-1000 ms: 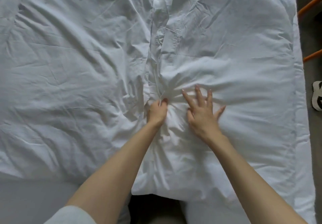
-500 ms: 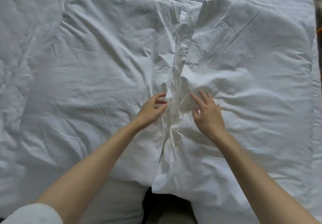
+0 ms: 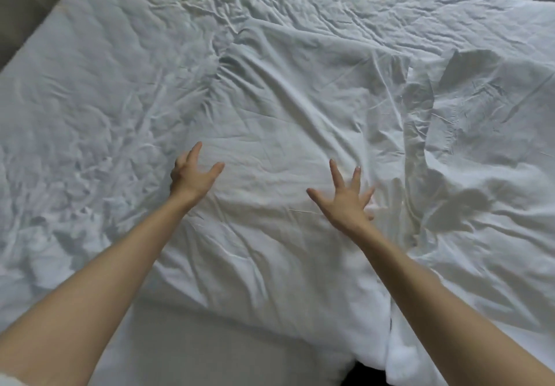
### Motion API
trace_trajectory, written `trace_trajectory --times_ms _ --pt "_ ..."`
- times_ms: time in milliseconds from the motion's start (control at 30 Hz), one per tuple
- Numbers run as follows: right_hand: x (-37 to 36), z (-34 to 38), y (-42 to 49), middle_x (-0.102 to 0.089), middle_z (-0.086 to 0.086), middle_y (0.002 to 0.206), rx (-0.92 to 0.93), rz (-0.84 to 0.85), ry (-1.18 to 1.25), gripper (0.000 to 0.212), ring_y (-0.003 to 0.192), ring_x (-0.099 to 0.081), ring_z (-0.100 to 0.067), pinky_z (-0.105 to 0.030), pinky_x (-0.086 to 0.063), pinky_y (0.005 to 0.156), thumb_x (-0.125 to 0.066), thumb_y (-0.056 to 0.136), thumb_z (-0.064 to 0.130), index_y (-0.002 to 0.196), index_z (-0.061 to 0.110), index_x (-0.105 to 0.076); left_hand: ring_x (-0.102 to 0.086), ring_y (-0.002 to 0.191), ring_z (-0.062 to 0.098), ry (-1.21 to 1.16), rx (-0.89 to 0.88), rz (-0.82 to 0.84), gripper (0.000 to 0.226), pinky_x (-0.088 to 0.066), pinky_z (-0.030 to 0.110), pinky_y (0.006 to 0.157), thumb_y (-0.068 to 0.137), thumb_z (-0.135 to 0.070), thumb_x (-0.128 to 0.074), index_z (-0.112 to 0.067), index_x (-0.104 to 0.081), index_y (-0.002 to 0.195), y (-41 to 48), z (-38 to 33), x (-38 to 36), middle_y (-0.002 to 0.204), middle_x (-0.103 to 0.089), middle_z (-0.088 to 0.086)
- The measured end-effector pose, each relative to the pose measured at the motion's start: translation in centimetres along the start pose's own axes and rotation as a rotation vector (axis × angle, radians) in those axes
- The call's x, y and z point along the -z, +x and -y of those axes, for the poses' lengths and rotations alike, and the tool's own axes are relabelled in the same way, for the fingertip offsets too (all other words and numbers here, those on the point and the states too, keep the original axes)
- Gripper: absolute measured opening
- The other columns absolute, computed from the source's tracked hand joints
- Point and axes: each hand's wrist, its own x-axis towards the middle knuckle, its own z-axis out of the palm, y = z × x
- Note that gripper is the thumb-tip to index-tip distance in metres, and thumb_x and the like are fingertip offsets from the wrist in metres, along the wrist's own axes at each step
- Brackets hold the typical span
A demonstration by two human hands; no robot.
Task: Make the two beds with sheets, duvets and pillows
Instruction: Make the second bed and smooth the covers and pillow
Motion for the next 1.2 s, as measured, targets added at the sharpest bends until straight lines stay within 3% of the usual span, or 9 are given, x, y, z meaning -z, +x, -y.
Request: trace_trajectory --times_ms 133,233,400,700,833,1000,1200 --pt "-2.8 -0.2 2.5 0.032 0.012 0.156 -0.139 0.01 0.019 0.095 0.142 0.025 -0.044 -0.078 -0.006 0.104 -0.063 0.073 0.073 0.142 0.064 0.001 -0.022 0.144 0.034 0.005 0.097 0.096 0.111 -0.023 0.05 0.117 0.061 -0.081 -0.064 -0.043 -0.012 0.152 4.0 3.4 0.7 0.16 -0.013 0.009" --pt "-4.4 -0.8 4.3 0.033 0.014 0.154 -0.16 0.02 -0.036 0.101 0.141 0.026 -0.046 -0.08 -0.006 0.102 -0.065 0.065 0.078 0.139 0.068 0.003 -0.032 0.14 0.034 -0.005 0.135 0.047 0.124 -0.027 0.053 0.114 0.042 -0.096 -0.054 -0.049 -0.01 0.149 6.8 5.0 -0.2 0.158 -0.025 0.008" --pt "-6.7 -1.8 7.2 0.035 0.016 0.153 -0.183 0.01 -0.128 0.102 0.14 0.027 -0.047 -0.083 -0.006 0.097 -0.064 0.062 0.082 0.134 0.073 0.007 -0.044 0.134 0.028 -0.062 0.162 -0.035 0.113 -0.035 0.038 0.107 0.062 -0.078 -0.069 -0.035 -0.017 0.153 9.9 6.2 -2.2 0.151 -0.041 0.002" --pt "-5.9 -2.5 9.0 0.03 0.002 0.157 -0.152 0.093 -0.19 0.113 0.142 0.022 -0.046 -0.069 0.003 0.109 -0.052 0.046 0.094 0.139 0.068 0.007 -0.043 0.134 0.03 -0.057 0.205 -0.041 0.108 -0.035 0.042 0.106 0.065 -0.08 -0.064 -0.028 -0.025 0.151 10.6 6.5 -1.9 0.149 -0.044 0.005" --pt "-3.6 -2.6 7.5 0.011 -0.009 0.162 -0.059 0.061 -0.12 0.09 0.148 0.004 -0.04 -0.05 0.0 0.12 -0.066 0.078 0.064 0.149 0.05 -0.013 -0.045 0.133 0.031 -0.143 0.186 -0.051 0.096 -0.035 0.039 0.106 0.074 -0.069 -0.066 -0.017 -0.034 0.149 9.3 5.0 -0.8 0.148 -0.045 0.01" --pt "-1.4 -1.5 4.8 -0.019 -0.009 0.16 0.1 -0.064 0.026 0.073 0.148 -0.014 -0.03 -0.046 -0.016 0.119 -0.064 0.091 0.032 0.152 0.033 -0.023 -0.053 0.123 0.029 -0.231 0.114 -0.107 0.078 -0.042 0.035 0.099 0.078 -0.06 -0.068 -0.015 -0.046 0.138 5.9 1.0 1.0 0.139 -0.053 0.007" --pt "5.6 5.8 0.3 -0.039 -0.002 0.149 0.376 -0.237 0.228 0.052 0.137 -0.036 -0.015 -0.032 -0.03 0.114 -0.055 0.098 0.025 0.147 0.022 -0.038 -0.052 0.123 0.03 -0.255 -0.027 -0.051 0.076 -0.042 0.036 0.1 0.083 -0.043 -0.072 -0.011 -0.033 0.139 -1.8 -7.6 1.4 0.137 -0.051 0.01"
